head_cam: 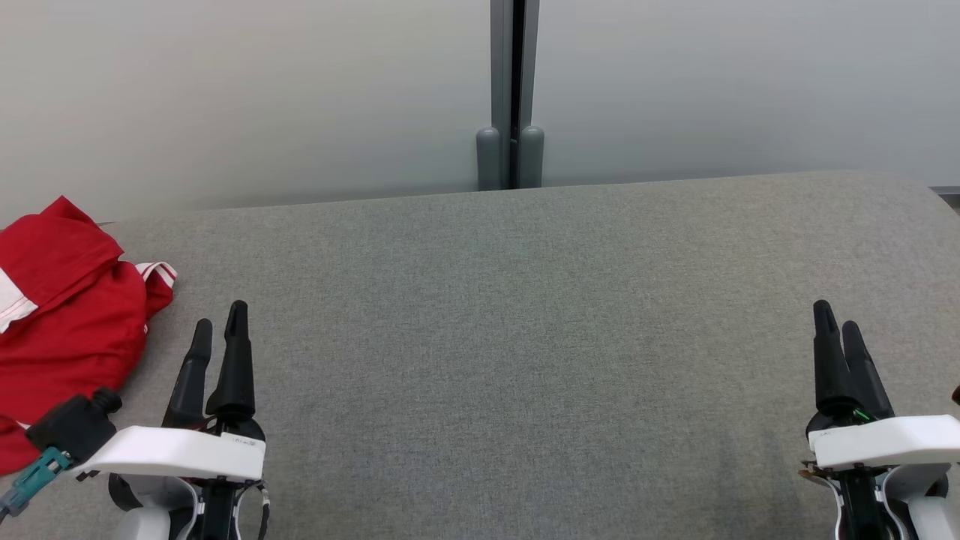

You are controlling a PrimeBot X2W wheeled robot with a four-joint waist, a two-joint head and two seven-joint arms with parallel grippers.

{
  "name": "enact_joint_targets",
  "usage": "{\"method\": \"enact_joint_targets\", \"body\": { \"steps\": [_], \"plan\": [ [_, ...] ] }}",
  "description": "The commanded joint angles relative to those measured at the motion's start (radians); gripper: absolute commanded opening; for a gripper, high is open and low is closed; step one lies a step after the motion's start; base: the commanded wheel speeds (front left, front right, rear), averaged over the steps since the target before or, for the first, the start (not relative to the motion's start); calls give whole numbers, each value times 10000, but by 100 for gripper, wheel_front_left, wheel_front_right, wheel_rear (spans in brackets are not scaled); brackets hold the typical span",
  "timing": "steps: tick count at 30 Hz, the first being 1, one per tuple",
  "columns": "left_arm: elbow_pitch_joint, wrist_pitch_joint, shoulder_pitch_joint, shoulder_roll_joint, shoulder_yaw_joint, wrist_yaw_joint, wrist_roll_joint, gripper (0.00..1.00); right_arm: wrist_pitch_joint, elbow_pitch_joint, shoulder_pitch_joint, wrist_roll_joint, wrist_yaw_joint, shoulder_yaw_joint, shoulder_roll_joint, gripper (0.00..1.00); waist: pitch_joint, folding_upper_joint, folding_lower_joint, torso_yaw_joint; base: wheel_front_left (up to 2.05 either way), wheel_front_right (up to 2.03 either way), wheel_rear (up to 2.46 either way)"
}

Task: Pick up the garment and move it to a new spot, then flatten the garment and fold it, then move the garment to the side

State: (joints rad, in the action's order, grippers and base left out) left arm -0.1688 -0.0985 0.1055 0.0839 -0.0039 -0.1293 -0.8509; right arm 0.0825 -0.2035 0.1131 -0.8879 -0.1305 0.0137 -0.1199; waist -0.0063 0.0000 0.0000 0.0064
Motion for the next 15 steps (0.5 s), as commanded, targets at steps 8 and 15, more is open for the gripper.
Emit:
{"method": "enact_joint_targets", "body": {
  "steps": [8, 15],
  "plan": [
    [68, -263, 67, 79, -83, 24, 1364, 100, 319, -129, 262, 1499, -3, 76, -128, 100, 3, 0, 0, 24, 0, 0, 0],
    [-178, -461, -18, 84, -172, 40, 2415, 100, 498, -425, 277, 2485, -3, 243, -100, 100, -6, 0, 0, 54, 0, 0, 0]
  ]
}}
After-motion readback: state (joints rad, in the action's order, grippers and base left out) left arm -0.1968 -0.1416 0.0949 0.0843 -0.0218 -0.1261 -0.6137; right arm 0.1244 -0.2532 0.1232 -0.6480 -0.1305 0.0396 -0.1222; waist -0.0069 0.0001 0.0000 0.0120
